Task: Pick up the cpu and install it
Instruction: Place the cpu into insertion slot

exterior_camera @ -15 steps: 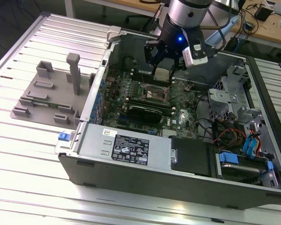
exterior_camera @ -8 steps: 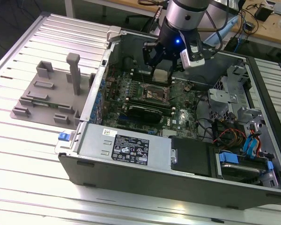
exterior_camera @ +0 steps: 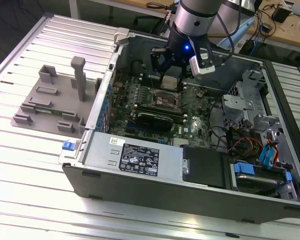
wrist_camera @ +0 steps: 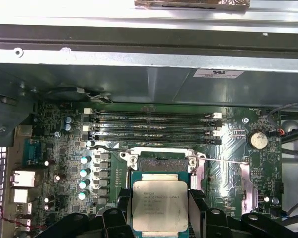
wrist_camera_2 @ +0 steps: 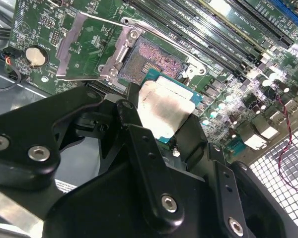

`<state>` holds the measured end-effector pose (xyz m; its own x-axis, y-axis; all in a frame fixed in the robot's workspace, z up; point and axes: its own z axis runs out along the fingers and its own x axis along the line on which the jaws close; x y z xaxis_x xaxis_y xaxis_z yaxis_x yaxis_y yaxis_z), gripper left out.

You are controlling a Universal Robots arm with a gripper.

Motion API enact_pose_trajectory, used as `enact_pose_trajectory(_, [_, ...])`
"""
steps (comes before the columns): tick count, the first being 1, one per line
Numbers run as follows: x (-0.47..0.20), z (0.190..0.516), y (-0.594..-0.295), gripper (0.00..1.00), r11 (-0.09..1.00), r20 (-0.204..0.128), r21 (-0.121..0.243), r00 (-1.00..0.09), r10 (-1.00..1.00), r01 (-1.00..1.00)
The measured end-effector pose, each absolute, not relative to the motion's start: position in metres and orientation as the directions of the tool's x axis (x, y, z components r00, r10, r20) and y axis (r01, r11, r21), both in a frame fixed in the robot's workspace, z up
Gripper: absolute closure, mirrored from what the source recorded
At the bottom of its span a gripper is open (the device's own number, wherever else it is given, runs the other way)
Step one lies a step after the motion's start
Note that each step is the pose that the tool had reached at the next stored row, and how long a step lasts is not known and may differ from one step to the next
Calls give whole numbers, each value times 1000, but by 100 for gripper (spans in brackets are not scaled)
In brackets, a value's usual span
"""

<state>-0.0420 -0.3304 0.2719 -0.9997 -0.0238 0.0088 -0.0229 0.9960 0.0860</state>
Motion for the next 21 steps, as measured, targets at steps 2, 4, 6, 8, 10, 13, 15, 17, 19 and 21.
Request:
enact_pose_trajectory(2, [-42,272,-330,46,996,9,86,-1000,-24,-23])
enact_pose_trajectory(4, [-42,272,-330,46,996,9,86,-1000,-24,-23])
enact_pose_trajectory(6, [-42,272,-330,46,996,9,86,-1000,-24,-23])
enact_pose_trajectory(8, [-42,272,-330,46,996,9,86,-1000,-24,-23])
enact_pose_trajectory(10, [-42,272,-330,46,996,9,86,-1000,-24,-23])
enact_pose_trajectory(13, [-42,272,-330,46,996,9,86,-999,32,33])
enact_pose_trajectory(15, [-42,272,-330,46,992,9,86,-996,87,88])
enact_pose_trajectory(17, [-42,271,-330,46,988,9,86,-992,127,128])
enact_pose_trajectory(19, [-42,271,-330,46,983,9,86,-986,164,164])
enact_pose_trajectory(21, [-42,271,-330,46,974,9,86,-977,212,212])
